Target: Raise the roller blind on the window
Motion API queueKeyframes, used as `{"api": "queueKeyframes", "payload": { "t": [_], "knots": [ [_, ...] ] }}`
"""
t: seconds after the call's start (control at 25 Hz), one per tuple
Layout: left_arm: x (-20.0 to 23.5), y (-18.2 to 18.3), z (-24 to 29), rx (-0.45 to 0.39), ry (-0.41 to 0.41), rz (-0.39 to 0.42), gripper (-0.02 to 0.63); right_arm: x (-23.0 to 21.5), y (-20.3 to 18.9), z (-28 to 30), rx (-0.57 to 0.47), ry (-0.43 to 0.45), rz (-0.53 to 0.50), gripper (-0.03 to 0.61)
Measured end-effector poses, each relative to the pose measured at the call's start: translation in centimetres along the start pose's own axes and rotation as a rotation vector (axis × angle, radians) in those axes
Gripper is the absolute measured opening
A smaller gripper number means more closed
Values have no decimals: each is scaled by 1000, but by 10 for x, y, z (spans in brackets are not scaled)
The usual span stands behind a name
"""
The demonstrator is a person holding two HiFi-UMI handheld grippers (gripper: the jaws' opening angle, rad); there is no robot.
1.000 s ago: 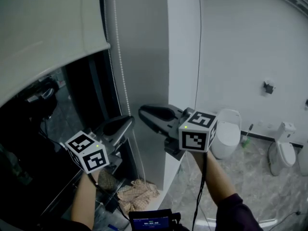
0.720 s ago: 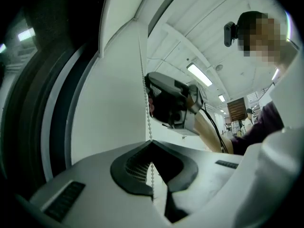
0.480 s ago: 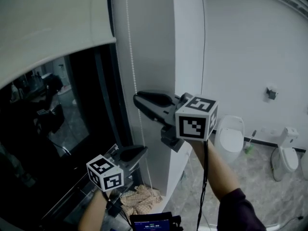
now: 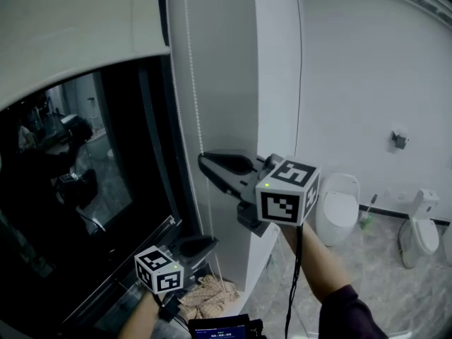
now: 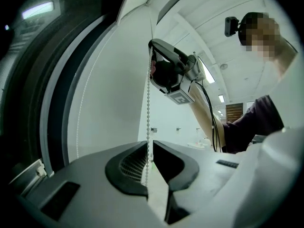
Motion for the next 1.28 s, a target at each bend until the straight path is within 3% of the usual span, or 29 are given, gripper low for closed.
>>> {"api": "queueKeyframes", "payload": {
  "t": [0.2,0.52,0.8,0.92,1.28],
  "knots": [
    [-2,11,-29,-108,26,40,12,20,-40,-2,59,-28,-53,12],
    [8,96,-77,-261,96,114,12,21,-109,2,135,-2,10,12],
    [-1,146,-77,-305,98,188,17,29,-154,7,206,-48,-39,12],
    [-3,165,-78,-316,73,200,67,35,-166,16,243,-61,-77,12],
    [-5,206,-77,-340,71,215,69,45,-199,16,292,-17,-24,11]
  ]
}}
Point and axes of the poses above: the fingertips, and each gripper's own axes: z forward along the fingers, x to its left, y out of its top, the point moved 7 cm from there along -z, backward along the fingers, and after that the axes turned 14 degrees about x, right-handed, at the moved point
